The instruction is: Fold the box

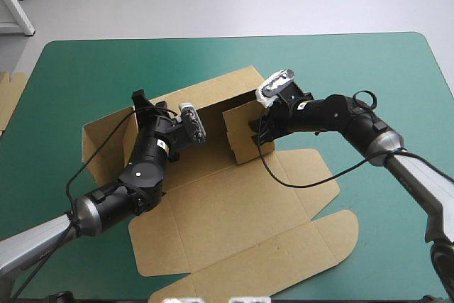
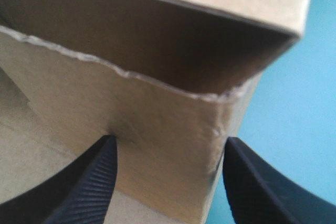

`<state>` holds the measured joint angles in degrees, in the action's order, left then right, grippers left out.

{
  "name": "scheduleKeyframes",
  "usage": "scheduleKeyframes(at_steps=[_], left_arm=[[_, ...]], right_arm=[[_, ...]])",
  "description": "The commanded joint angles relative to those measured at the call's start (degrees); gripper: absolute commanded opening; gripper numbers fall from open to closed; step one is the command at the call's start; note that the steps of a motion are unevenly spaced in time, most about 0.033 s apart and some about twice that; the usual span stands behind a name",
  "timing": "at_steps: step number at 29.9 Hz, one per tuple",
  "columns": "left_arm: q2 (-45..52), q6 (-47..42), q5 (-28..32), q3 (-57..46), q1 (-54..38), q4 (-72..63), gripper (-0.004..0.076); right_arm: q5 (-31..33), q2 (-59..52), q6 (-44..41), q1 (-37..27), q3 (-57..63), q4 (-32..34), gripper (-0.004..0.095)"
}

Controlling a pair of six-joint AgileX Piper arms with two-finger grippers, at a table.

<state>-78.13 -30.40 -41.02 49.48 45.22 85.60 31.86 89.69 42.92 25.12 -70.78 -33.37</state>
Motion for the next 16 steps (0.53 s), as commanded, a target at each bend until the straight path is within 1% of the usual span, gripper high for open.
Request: scheduleKeyframes(at_steps=[1, 7, 14, 16], left_arm=[[1.6, -1.7, 2.6, 1.5, 0.5, 0.9, -0.0011], [1.2, -2.5, 2.1, 1.5, 0.5, 1.8, -0.0011], [0.5, -2.5, 1.5, 1.5, 0.5, 3.5, -0.0011], [0.5, -3.5, 0.9, 1.5, 0.5, 4.8, -0.0011]], right_arm=[[-9.9, -2.4, -0.1, 1.6, 1.1, -2.5, 0.0540], [-18.4, -2.4, 1.1, 2.9, 6.3, -3.8, 0.0540], [-25.1, -2.5, 1.1, 3.6, 7.0, -3.8, 0.0539], [-26.1, -2.5, 1.1, 3.6, 7.3, -3.8, 0.0528]])
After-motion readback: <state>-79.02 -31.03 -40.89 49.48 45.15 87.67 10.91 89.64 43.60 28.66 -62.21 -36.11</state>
